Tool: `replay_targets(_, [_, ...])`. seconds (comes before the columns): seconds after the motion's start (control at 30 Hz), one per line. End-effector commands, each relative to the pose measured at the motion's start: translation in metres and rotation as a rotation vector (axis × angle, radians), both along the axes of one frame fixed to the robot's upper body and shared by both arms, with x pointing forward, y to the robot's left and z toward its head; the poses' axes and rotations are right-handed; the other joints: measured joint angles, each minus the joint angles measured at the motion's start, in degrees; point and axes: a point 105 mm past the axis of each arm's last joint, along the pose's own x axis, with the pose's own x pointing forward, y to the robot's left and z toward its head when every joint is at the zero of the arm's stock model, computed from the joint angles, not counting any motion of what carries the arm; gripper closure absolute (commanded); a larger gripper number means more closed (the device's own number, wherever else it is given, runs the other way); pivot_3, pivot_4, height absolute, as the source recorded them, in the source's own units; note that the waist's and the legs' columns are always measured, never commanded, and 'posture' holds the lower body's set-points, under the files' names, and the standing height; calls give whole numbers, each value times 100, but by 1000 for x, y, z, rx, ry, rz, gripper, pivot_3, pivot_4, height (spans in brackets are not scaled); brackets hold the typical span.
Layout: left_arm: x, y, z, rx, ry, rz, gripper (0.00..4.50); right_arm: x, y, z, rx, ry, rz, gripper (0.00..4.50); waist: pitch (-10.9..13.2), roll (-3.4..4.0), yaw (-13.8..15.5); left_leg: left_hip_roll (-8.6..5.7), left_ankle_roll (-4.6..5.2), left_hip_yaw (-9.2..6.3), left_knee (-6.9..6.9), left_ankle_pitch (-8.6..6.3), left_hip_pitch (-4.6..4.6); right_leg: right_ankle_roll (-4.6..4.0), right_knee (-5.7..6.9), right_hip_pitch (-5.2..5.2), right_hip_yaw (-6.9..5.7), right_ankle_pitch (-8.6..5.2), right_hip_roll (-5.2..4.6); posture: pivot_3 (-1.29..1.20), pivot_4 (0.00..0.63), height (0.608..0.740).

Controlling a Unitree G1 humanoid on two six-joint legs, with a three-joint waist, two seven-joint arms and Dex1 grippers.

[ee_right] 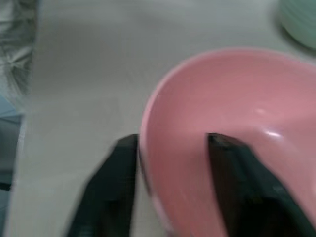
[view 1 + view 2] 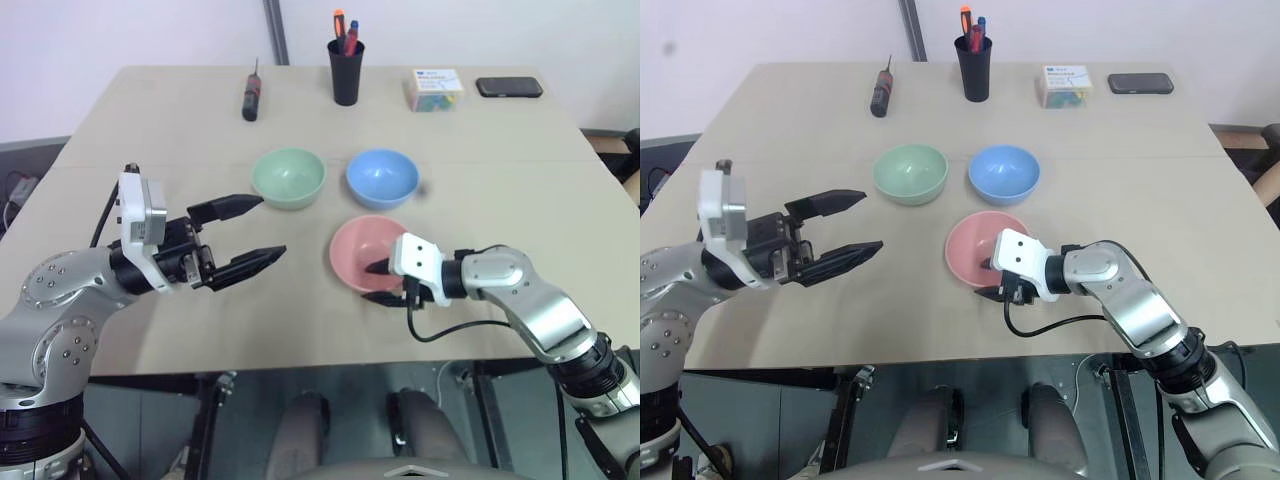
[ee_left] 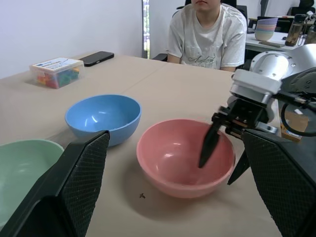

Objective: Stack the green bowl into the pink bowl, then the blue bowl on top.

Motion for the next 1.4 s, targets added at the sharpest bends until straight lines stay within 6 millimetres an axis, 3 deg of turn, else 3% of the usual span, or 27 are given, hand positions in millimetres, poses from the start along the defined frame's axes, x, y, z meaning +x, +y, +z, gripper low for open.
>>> replay_targets(0.03, [-4, -1, 8, 11, -44, 0, 0, -1, -1, 12, 8, -46, 30, 489, 0, 0, -3, 0, 0, 1, -2, 0, -2, 0, 0, -4, 0, 0, 0, 0, 150, 740])
replay_targets(0.07, [-4, -1, 8, 9, -44, 5, 0, 2, -4, 23, 39, -71, 9, 81, 0, 0, -5, 0, 0, 1, -2, 0, -3, 0, 1, -5, 0, 0, 0, 0, 150, 740])
replay_targets(0.23, [2, 5, 4, 12, -62, 94, 0, 0, -15, 75, 202, -124, 4, 81, 1, 0, -15, 0, 0, -5, -1, 0, 0, 1, 5, -5, 3, 1, 0, 0, 150, 740])
replay_targets(0.37, [31, 14, 4, 116, -126, 326, 0, 5, -28, 101, 282, -209, -40, 81, 0, -1, 9, 0, 0, -16, -2, 0, 1, 0, 5, -1, -3, 0, 1, 0, 150, 740])
replay_targets(0.43, [50, 18, 3, 247, -145, 461, 0, 5, -36, 113, 392, -225, -44, 81, 0, -4, 50, -2, 0, -14, -1, 0, 0, 0, 3, 4, -7, 1, 0, 0, 150, 740])
replay_targets(0.5, [62, 18, 0, 374, -150, 509, 0, 8, -43, 117, 414, -238, -75, 81, 0, -5, 93, -3, 0, -11, 0, 0, -2, 1, 2, 5, -9, 1, 1, 0, 150, 740])
replay_targets(0.73, [105, 2, -25, 797, -189, 392, 0, 8, -53, 118, 391, -298, -151, 81, 0, -5, 75, -6, 0, 0, -2, 0, -2, 1, 0, 3, -4, 0, 4, 0, 150, 740])
replay_targets(0.9, [122, -11, -46, 936, -214, 295, 0, 5, -62, 115, 374, -324, -213, 81, 1, -4, 72, -2, 0, 11, -12, 0, -17, 0, -1, -25, 8, 0, 8, 0, 150, 740])
replay_targets(1.03, [133, -19, -47, 996, -288, 238, 981, 0, -70, 114, 353, -348, -256, 0, 1, -5, 113, -2, 1, 2, 3, 0, -40, 1, -2, -32, -2, 1, 6, 0, 150, 740])
replay_targets(1.33, [143, -20, -42, 1070, -370, 188, 4305, -12, -82, 109, 328, -354, -306, 0, 1, -4, 94, -4, 1, -35, 26, 0, -76, 2, -2, -44, -37, 1, 4, 0, 150, 740])
replay_targets(1.4, [142, -20, -39, 1075, -391, 173, 4443, -12, -84, 109, 331, -354, -316, 0, 1, -5, 96, -4, 1, -39, 27, 1, -77, 2, -1, -43, -40, 1, 3, 0, 150, 740])
